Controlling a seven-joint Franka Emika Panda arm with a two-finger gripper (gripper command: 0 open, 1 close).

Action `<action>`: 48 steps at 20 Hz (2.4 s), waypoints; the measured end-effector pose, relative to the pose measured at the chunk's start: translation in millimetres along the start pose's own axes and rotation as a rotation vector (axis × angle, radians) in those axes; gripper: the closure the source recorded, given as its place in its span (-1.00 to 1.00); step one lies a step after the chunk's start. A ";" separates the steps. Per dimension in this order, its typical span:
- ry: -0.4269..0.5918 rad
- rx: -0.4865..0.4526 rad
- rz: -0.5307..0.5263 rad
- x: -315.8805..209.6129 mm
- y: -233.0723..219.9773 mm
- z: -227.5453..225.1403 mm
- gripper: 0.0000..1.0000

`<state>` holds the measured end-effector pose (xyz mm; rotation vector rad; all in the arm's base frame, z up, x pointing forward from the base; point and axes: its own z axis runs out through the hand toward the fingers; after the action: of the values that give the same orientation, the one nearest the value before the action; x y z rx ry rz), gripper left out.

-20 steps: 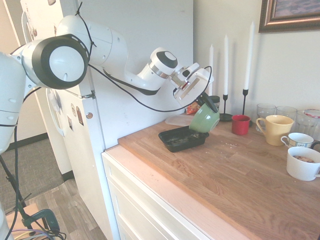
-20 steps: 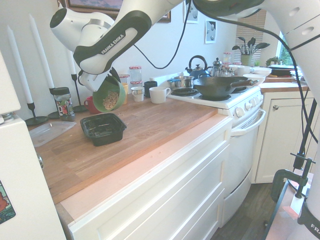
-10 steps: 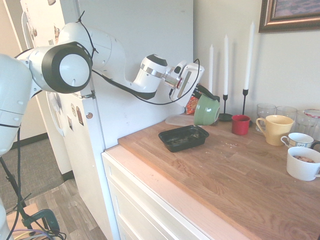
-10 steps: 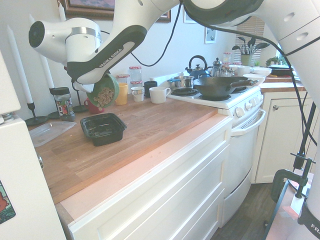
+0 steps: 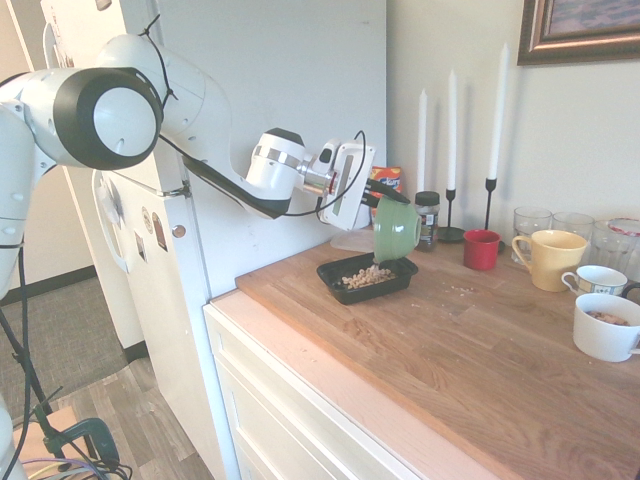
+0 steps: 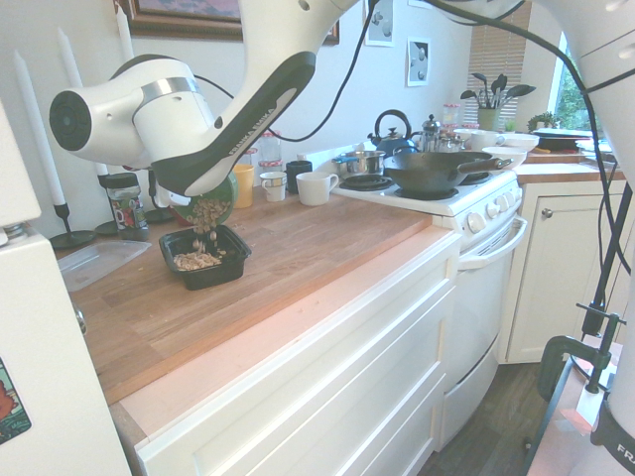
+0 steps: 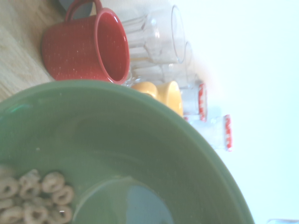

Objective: Pour the cereal into the box

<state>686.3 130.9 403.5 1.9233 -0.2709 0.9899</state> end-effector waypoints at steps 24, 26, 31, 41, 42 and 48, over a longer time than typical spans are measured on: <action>0.198 0.048 -0.007 -20.2 -26.5 -1.6 1.00; 0.192 0.049 0.000 -21.8 -26.3 0.1 1.00; 0.014 0.091 0.137 -6.9 -17.0 -5.1 1.00; -0.556 0.253 0.415 49.2 52.5 36.5 1.00; -0.615 0.279 0.433 51.0 62.2 46.0 1.00; -0.949 0.495 0.535 51.5 113.7 88.2 1.00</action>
<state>704.4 7.3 491.5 2.7604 -1.2215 0.3819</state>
